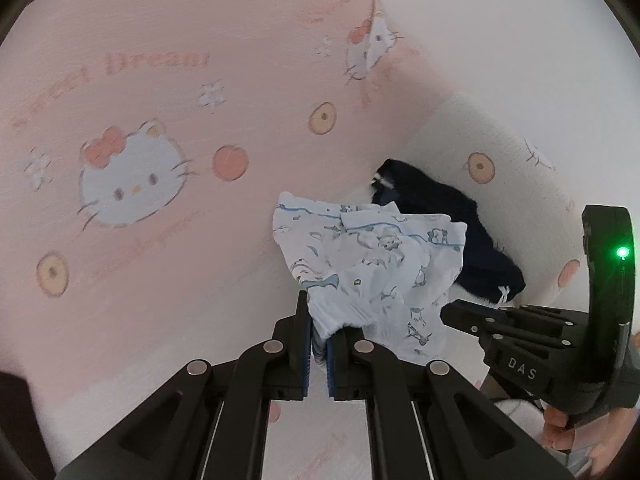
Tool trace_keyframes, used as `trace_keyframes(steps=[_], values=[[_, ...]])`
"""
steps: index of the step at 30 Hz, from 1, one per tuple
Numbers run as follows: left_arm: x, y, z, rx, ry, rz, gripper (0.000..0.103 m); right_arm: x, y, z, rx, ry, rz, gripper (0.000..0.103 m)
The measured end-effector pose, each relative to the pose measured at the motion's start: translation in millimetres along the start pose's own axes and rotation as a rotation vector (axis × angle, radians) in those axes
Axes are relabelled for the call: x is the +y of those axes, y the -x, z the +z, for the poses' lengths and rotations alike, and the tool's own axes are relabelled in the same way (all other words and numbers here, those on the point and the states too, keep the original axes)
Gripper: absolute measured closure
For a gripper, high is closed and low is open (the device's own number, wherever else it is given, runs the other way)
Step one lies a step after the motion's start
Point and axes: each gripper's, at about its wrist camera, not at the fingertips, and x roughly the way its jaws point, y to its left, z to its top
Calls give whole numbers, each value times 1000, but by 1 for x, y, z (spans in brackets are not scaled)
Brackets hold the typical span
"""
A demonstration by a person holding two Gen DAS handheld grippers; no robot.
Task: Fold clothes
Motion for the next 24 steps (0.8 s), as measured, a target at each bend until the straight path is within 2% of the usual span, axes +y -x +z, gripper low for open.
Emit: trace_keyframes(steps=[2, 4, 5, 6, 7, 8, 13, 16, 18, 21, 22, 23, 24], values=[[8, 8, -9, 3, 12, 14, 99, 9, -4, -8, 20, -8, 35, 98], [19, 17, -18, 8, 20, 22, 99, 15, -8, -15, 41, -25, 35, 94], [22, 20, -22, 11, 20, 24, 99, 18, -9, -18, 42, -37, 24, 73], [26, 23, -25, 14, 22, 26, 99, 20, -11, -23, 36, -54, 29, 40], [30, 25, -29, 22, 24, 28, 99, 21, -12, -28, 26, -74, 42, 29], [34, 26, -33, 32, 27, 30, 99, 20, -14, -33, 31, -103, 64, 25], [46, 31, -51, 60, 33, 38, 99, 15, -26, -58, 104, -227, 136, 25], [56, 26, -61, 116, 63, 16, 98, 14, -32, -68, 120, -257, 161, 25], [60, 17, -65, 185, 80, 16, 97, 15, -31, -70, 107, -260, 178, 25], [64, 17, -68, 200, 107, 31, 93, 18, -28, -69, 83, -254, 209, 25], [66, 18, -69, 198, 127, 24, 86, 18, -26, -69, 73, -250, 209, 25], [68, 19, -70, 197, 149, 16, 72, 17, -24, -68, 62, -248, 203, 25], [71, 20, -71, 197, 180, 5, 63, 16, -22, -69, 55, -251, 195, 24]])
